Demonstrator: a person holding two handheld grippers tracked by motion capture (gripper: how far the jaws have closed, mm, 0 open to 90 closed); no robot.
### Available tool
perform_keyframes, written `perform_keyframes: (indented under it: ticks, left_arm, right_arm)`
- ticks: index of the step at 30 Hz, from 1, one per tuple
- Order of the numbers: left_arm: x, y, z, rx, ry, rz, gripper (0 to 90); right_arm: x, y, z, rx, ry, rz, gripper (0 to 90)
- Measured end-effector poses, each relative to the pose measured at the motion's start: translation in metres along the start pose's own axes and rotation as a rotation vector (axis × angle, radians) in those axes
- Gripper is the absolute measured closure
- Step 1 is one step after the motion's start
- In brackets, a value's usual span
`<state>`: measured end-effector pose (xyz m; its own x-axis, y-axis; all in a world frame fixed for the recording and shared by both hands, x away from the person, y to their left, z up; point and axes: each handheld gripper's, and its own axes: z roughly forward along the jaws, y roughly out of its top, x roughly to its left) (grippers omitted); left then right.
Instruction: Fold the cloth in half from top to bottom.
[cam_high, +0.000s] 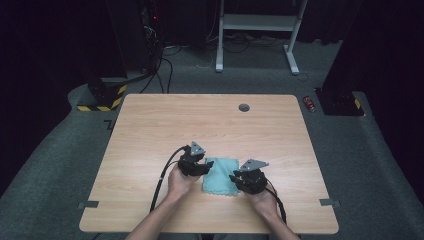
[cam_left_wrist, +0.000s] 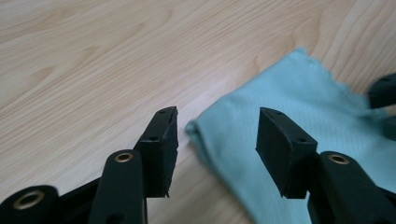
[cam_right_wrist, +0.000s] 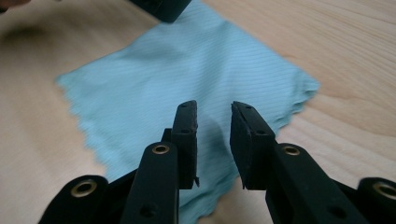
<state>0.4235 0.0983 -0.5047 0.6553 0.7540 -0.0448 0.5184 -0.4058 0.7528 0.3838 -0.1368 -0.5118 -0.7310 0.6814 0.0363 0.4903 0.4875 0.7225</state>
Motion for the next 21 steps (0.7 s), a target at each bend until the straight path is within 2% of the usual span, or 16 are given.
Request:
perform_keyframes:
  ticks: [2, 3, 5, 7, 8, 10, 11, 19, 21]
  left_arm:
    - [-0.001, 0.001, 0.007, -0.007, -0.008, 0.013, 49.0]
    - [-0.001, 0.002, 0.010, 0.008, 0.000, 0.017, 49.1]
    - [0.001, 0.001, 0.015, 0.033, 0.028, 0.014, 49.7]
    - [0.008, -0.001, 0.017, 0.051, 0.047, -0.017, 49.8]
    - [0.012, -0.002, 0.017, 0.048, 0.043, -0.038, 49.1]
    - [0.016, -0.003, 0.015, 0.050, 0.055, -0.063, 48.9]
    - [0.018, -0.004, 0.012, 0.050, 0.064, -0.052, 48.6]
    - [0.020, -0.007, -0.012, 0.001, 0.051, -0.076, 47.1]
    - [0.022, -0.010, -0.021, -0.017, 0.038, -0.103, 46.1]
  right_arm:
    - [-0.009, 0.001, 0.005, -0.003, -0.008, 0.047, 70.2]
    - [-0.012, 0.002, 0.007, -0.003, -0.009, 0.061, 70.1]
    - [-0.014, 0.003, 0.010, 0.013, -0.014, 0.060, 69.6]
    - [-0.015, 0.002, 0.010, 0.012, -0.010, 0.044, 67.8]
    - [-0.015, 0.002, 0.009, 0.021, -0.016, 0.033, 66.3]
    - [-0.016, 0.001, 0.007, 0.028, -0.038, 0.021, 62.5]
    - [-0.016, -0.001, 0.005, 0.028, -0.038, 0.024, 62.5]
    - [-0.022, -0.004, -0.006, 0.001, -0.039, 0.068, 61.0]
    - [-0.024, -0.004, -0.008, -0.017, -0.044, 0.070, 60.2]
